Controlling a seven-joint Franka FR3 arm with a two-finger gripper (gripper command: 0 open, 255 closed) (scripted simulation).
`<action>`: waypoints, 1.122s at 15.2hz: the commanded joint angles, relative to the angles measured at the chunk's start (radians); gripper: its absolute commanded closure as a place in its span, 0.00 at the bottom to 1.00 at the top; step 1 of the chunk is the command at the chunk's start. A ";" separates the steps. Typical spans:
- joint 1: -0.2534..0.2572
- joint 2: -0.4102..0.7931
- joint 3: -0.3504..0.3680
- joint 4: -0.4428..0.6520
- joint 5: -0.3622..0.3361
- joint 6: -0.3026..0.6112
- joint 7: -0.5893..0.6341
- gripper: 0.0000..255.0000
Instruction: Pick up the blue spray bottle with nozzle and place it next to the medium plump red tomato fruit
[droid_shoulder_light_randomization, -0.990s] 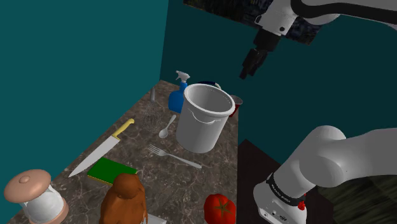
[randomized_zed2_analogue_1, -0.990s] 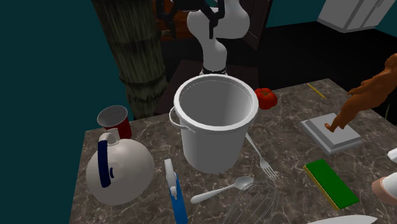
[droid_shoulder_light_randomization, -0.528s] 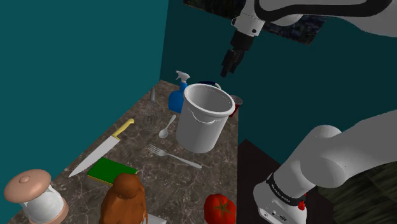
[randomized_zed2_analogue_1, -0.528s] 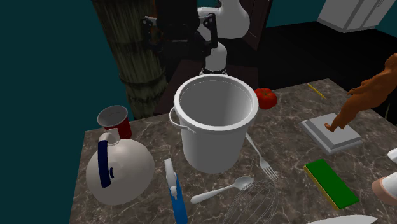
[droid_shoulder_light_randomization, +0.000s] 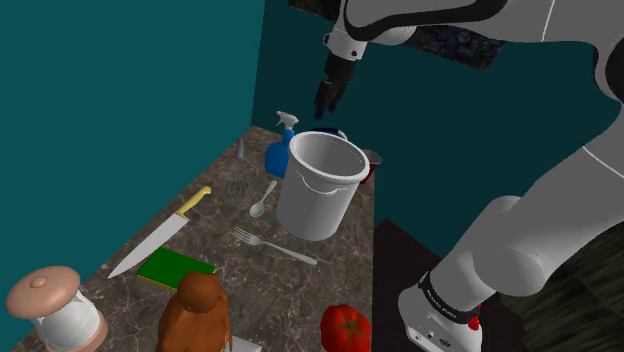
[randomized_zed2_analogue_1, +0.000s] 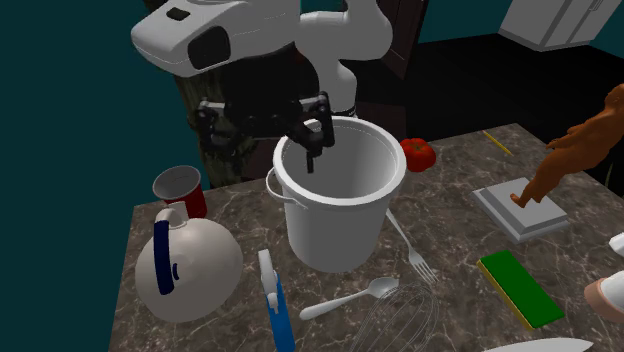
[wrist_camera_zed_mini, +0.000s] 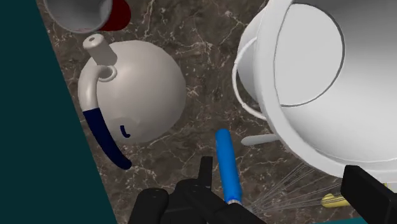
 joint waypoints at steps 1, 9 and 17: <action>0.004 0.082 0.000 0.069 0.002 0.009 -0.026 0.00; 0.014 0.339 0.014 0.298 0.005 0.024 -0.090 0.00; 0.014 0.360 0.015 0.237 0.007 0.106 -0.091 0.00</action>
